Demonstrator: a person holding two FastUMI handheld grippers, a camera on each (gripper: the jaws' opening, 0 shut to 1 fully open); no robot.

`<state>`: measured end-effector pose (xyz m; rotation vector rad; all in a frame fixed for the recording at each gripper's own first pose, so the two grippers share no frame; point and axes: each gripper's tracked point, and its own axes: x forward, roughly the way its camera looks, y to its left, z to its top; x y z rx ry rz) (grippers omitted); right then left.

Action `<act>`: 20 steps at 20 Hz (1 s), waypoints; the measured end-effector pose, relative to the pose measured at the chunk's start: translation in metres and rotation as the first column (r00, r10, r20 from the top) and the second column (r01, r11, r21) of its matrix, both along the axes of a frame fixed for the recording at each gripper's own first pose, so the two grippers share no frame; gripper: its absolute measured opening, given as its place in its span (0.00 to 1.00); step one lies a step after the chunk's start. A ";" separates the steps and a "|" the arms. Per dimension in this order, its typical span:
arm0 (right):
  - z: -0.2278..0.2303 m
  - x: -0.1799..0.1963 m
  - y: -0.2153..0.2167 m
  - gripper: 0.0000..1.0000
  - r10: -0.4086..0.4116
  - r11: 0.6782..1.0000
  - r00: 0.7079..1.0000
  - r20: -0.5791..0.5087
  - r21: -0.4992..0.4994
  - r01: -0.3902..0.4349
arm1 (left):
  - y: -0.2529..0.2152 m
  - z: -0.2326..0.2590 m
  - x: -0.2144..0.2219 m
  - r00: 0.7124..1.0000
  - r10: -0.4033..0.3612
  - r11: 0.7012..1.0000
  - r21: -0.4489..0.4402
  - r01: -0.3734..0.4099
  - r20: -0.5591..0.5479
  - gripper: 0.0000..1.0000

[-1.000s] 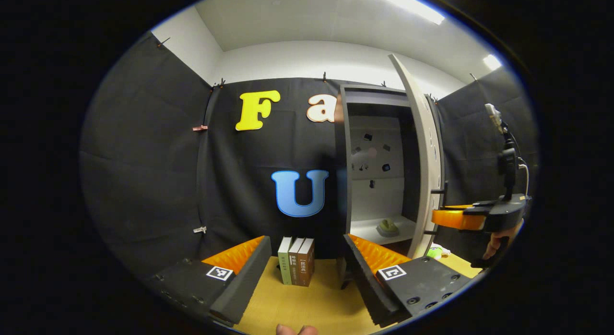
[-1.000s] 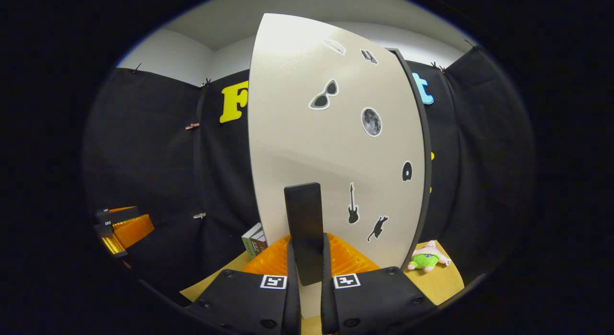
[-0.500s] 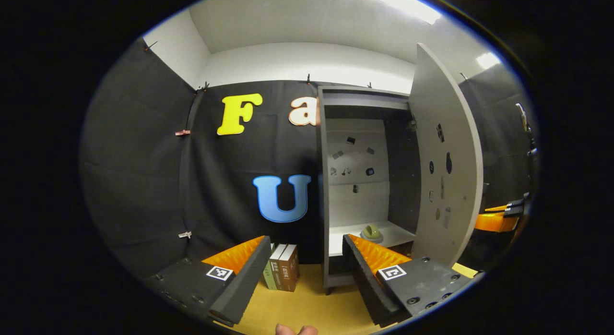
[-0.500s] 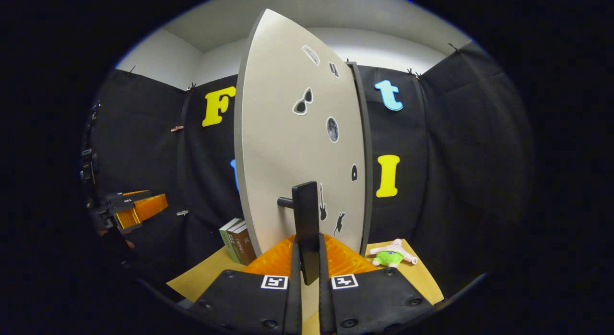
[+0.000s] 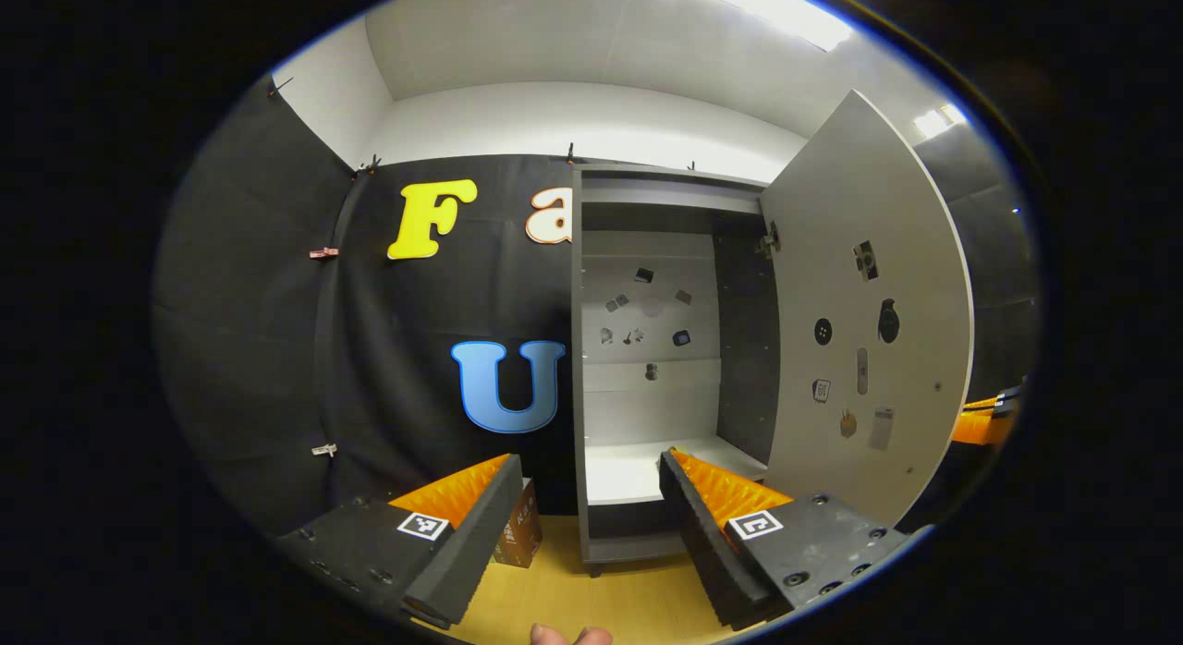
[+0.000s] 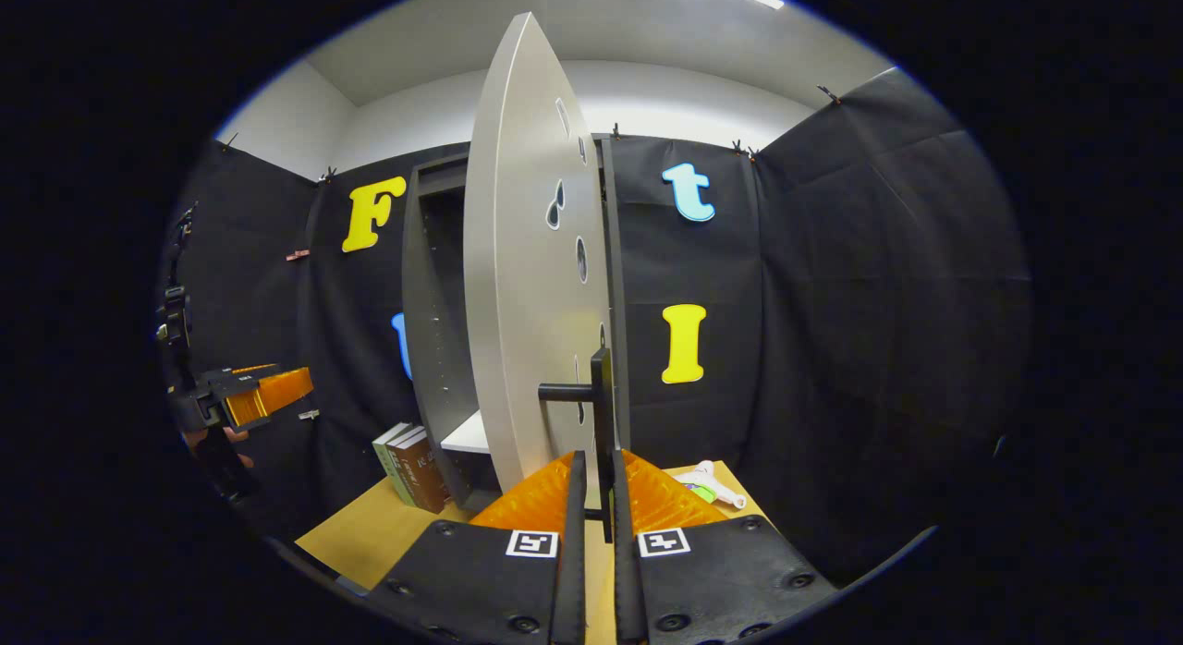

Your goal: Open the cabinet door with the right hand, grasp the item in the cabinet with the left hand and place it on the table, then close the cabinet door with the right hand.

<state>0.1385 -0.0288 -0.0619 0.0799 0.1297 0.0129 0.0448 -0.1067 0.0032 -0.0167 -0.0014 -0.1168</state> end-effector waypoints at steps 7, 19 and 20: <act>0.000 -0.002 -0.016 0.13 -0.016 1.000 1.000 0.000 -0.003 0.016 | -0.046 -0.001 0.021 0.998 -0.064 0.997 -0.032 0.064 -0.018 0.94; -0.003 -0.016 -0.085 1.00 -0.146 0.985 0.987 0.060 -0.081 0.151 | -0.141 -0.029 0.126 0.947 -0.250 0.966 0.008 0.257 -0.203 0.94; -0.009 -0.018 -0.090 0.97 -0.159 0.984 0.986 0.043 -0.078 0.162 | -0.148 -0.030 0.140 0.937 -0.265 0.962 0.008 0.274 -0.226 0.92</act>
